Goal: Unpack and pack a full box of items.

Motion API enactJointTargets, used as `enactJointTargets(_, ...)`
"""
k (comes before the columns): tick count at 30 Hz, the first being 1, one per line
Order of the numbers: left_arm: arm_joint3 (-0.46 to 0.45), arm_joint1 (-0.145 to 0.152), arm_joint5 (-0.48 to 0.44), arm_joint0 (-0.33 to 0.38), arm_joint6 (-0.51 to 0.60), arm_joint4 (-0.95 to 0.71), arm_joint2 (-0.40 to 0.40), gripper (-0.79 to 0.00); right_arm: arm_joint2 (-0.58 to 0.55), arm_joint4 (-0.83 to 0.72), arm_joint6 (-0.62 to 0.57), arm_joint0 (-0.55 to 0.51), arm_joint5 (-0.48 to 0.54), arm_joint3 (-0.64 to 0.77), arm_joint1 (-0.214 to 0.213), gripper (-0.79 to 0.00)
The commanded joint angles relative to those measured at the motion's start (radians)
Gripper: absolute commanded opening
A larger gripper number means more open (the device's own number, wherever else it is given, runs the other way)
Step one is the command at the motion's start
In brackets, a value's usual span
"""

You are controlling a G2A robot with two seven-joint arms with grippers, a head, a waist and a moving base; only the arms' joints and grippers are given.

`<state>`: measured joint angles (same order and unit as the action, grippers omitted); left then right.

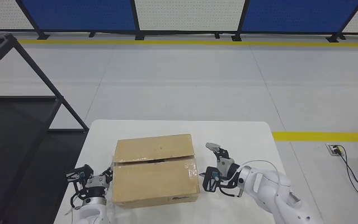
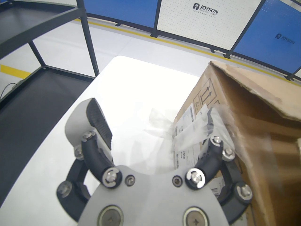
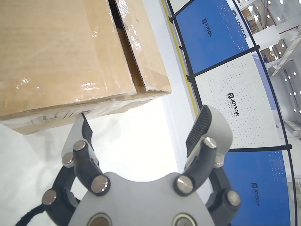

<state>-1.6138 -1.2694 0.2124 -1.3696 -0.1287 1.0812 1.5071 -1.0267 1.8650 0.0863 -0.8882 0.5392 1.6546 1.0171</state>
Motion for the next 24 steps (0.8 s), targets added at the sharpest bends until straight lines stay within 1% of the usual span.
enactJointTargets(1,-0.007,-0.001,-0.002,-0.004,-0.001,0.007,-0.003,0.0,-0.003,0.001,-0.001,0.0,0.002,0.002,0.0,0.0)
enactJointTargets(6,-0.036,-0.004,-0.007,-0.024,-0.009,0.021,-0.011,0.0,-0.015,0.0,0.002,-0.001,0.009,0.002,0.001,0.0)
enactJointTargets(10,-0.051,-0.007,-0.01,-0.026,-0.006,0.031,-0.022,0.0,-0.021,0.005,-0.002,-0.001,0.014,0.005,0.002,0.0)
enactJointTargets(17,-0.065,-0.011,-0.031,0.014,0.034,0.083,-0.062,0.0,-0.042,0.01,-0.012,-0.007,0.016,0.013,0.002,0.0)
enactJointTargets(24,-0.051,-0.016,-0.05,0.062,0.081,0.142,-0.112,0.0,-0.074,0.008,-0.016,-0.029,0.01,0.028,-0.001,0.0)
